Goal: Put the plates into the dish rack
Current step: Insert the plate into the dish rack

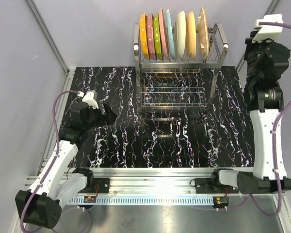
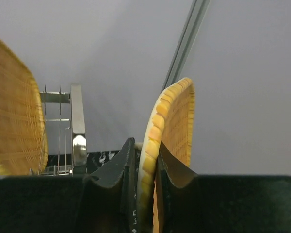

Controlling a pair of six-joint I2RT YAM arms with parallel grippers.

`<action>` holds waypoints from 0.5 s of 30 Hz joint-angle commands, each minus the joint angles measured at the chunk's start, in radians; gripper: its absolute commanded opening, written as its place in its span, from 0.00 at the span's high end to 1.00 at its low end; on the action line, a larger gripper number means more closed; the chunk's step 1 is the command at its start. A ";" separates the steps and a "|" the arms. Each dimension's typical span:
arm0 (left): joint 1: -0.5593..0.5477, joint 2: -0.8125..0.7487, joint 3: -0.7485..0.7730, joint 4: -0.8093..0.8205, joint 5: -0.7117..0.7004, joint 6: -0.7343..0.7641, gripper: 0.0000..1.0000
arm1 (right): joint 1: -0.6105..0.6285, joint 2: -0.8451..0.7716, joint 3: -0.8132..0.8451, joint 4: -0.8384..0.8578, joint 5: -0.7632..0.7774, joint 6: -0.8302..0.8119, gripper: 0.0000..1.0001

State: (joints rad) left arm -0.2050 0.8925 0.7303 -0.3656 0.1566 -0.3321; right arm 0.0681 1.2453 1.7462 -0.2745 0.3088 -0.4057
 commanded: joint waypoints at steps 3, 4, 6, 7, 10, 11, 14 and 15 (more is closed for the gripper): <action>-0.007 -0.004 0.001 0.040 0.041 0.002 0.01 | -0.200 0.043 0.027 0.050 -0.298 0.283 1.00; -0.007 -0.003 0.001 0.042 0.043 0.002 0.01 | -0.214 0.034 0.019 0.070 -0.353 0.281 1.00; -0.007 0.002 0.000 0.047 0.057 -0.001 0.01 | -0.232 0.025 0.035 0.107 -0.399 0.286 1.00; -0.007 0.006 0.000 0.050 0.061 -0.002 0.01 | -0.243 0.028 0.048 0.107 -0.455 0.304 1.00; -0.007 0.019 0.000 0.054 0.084 -0.008 0.01 | -0.290 0.005 0.032 0.196 -0.595 0.346 1.00; -0.007 0.019 0.001 0.053 0.084 -0.007 0.01 | -0.292 -0.016 0.012 0.265 -0.615 0.349 1.00; -0.007 0.016 0.004 0.048 0.081 -0.005 0.01 | -0.294 -0.017 0.021 0.311 -0.666 0.364 1.00; -0.007 0.011 0.003 0.047 0.081 -0.005 0.01 | -0.294 -0.017 0.022 0.320 -0.681 0.364 1.00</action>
State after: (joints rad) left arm -0.2073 0.9104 0.7303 -0.3645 0.2096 -0.3374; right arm -0.2214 1.2877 1.7229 -0.1997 -0.2390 -0.0776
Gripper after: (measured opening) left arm 0.988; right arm 0.242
